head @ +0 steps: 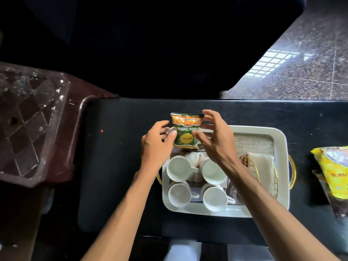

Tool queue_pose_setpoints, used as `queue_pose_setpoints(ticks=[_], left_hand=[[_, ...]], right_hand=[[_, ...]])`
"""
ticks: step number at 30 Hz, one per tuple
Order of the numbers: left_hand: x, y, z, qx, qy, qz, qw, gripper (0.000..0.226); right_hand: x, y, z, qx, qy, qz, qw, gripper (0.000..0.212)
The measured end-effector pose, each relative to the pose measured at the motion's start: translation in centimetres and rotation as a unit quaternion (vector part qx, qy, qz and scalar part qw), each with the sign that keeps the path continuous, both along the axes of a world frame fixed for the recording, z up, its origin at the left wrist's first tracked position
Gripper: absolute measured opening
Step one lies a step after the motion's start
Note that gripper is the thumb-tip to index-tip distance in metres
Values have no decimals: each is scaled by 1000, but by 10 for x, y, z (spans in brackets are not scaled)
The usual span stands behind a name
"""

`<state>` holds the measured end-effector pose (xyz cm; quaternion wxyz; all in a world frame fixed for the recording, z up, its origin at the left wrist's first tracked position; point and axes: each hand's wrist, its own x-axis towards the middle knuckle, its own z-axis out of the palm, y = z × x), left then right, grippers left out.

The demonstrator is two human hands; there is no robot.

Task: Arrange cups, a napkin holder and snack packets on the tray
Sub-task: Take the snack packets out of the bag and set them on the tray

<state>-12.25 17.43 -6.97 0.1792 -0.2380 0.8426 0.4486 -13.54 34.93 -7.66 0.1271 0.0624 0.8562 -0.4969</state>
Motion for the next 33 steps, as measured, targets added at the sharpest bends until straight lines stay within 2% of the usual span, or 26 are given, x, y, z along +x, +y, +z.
queue_pose_setpoints(ticks=[3,5,7,12,17,20,24,26,30,33], left_hand=[[9,15,17,-35,80,45,995,37],[15,39,34,-11,129,59,990,32],[20,77,49,34,146,24,988,26],[36,207,65,147,106,-93,979,20],[54,328,46,251,-33,-109,961,23],[62,368,26,232,-105,-105,961,32],[69,388,12,209,-139,-67,966,29],[72,391,8,197,-129,-62,970,28],[72,386,8,162,-111,-81,977,25],[60,373,17,124,-72,-134,981,24]], right_hand=[[15,35,18,-26,12,-63,998,56],[32,71,31,-23,25,-103,994,49],[53,115,43,0,25,-141,990,41],[106,237,53,97,-5,-234,967,32],[132,331,44,203,-67,-268,939,40],[134,361,39,265,-106,-244,927,50],[129,377,33,203,-212,-237,926,60],[125,377,31,176,-233,-243,925,59],[112,372,33,161,-187,-249,936,43],[95,365,44,117,-110,-235,959,33]])
